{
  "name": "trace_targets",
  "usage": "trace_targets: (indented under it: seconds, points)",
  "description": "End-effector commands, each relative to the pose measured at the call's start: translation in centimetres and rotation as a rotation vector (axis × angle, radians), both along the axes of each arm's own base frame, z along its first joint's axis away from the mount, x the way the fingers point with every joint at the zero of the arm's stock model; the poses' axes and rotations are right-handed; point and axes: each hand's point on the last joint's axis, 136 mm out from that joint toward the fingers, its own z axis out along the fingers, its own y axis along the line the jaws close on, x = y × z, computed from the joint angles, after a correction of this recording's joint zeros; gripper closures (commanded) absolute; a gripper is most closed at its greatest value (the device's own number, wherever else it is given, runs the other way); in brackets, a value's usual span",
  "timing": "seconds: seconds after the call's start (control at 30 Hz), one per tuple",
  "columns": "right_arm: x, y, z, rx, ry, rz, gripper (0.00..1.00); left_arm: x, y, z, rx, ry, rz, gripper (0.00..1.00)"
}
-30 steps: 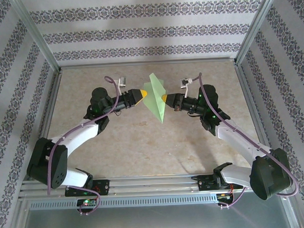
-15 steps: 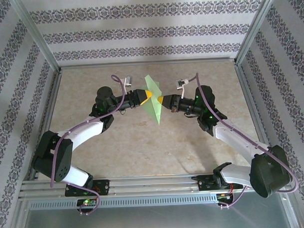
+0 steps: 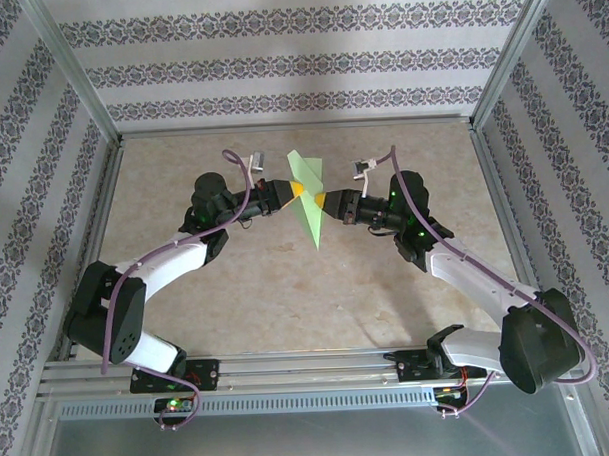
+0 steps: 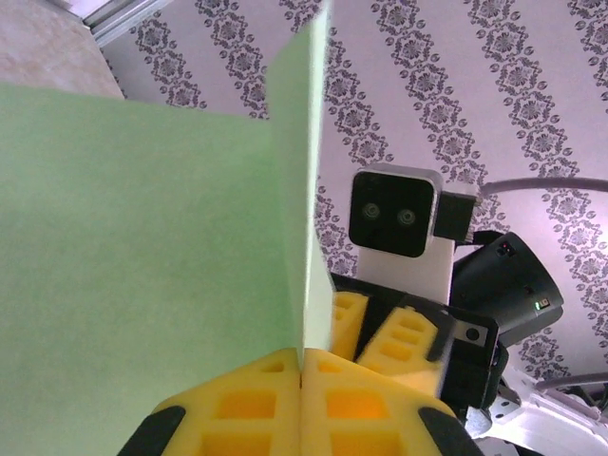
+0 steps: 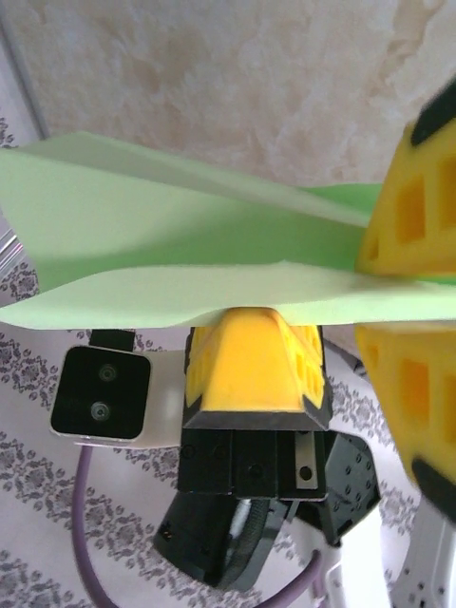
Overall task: Fold a paper plane with a square sheet of paper (fold left side to right side)
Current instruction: Turn over the paper at the center of the table.
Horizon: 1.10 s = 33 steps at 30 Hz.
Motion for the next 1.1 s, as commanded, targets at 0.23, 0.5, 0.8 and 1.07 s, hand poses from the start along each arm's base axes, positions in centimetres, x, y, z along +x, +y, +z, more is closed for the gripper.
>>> trace_targets:
  seconds: [0.23, 0.5, 0.8, 1.07]
  points:
    - [-1.1, -4.2, -1.0, -0.024, 0.018, -0.161, 0.24, -0.8, 0.1, 3.1, -0.026, -0.107, 0.015, 0.95]
    - [-3.2, -1.0, -1.3, 0.015, 0.03, -0.044, 0.09, -0.9, -0.3, 3.3, -0.035, -0.109, 0.0, 0.95]
    - [-2.0, 1.4, 1.4, 0.063, -0.018, 0.009, 0.35, -1.1, -0.8, 3.4, -0.044, -0.105, -0.018, 0.95]
    - [-1.0, 0.8, 2.1, 0.059, -0.048, -0.036, 0.66, -1.0, -1.0, 2.6, -0.031, -0.081, -0.02, 0.93]
